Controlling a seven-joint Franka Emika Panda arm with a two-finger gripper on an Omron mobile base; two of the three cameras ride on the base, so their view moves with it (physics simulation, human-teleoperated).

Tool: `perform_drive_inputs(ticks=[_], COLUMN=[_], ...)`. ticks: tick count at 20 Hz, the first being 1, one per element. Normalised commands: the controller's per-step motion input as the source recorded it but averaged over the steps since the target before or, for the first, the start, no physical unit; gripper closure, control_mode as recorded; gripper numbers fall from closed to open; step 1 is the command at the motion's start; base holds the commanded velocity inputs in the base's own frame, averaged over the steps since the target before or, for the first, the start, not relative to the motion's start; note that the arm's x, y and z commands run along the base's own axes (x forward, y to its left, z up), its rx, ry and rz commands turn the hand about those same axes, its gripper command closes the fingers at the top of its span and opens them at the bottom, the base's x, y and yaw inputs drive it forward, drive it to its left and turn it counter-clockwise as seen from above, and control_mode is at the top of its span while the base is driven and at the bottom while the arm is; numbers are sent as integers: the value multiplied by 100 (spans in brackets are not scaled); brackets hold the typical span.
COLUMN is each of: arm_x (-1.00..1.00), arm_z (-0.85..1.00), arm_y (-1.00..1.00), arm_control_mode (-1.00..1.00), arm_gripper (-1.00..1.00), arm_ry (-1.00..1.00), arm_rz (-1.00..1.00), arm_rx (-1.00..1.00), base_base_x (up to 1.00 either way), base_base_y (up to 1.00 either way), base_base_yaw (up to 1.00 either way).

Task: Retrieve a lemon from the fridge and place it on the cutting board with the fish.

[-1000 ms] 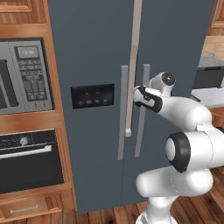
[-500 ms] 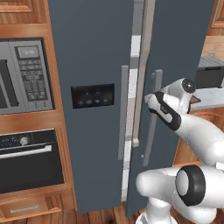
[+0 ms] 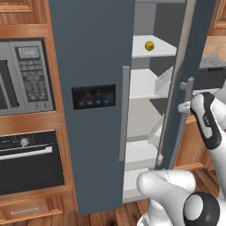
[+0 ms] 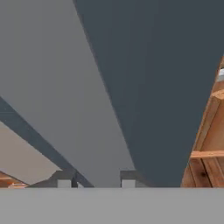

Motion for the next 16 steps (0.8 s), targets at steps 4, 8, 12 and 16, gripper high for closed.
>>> perform_drive_inputs(ticks=[4,8,12,16], arm_x=[-88,-73,-63,-93], arm_z=[10,3,18,56], arm_y=[-98,-68,-22,-1], arm_control_mode=[-100,-100,-100,-100], arm_gripper=[100,-100,-100,-100], arm_ry=[15,11,0,0], arm_rz=[0,0,-3,-15], arm_rx=[21,7,0,-4], base_base_x=[0,0,0,0], base_base_y=[0,0,0,0], base_base_yaw=[0,0,0,0])
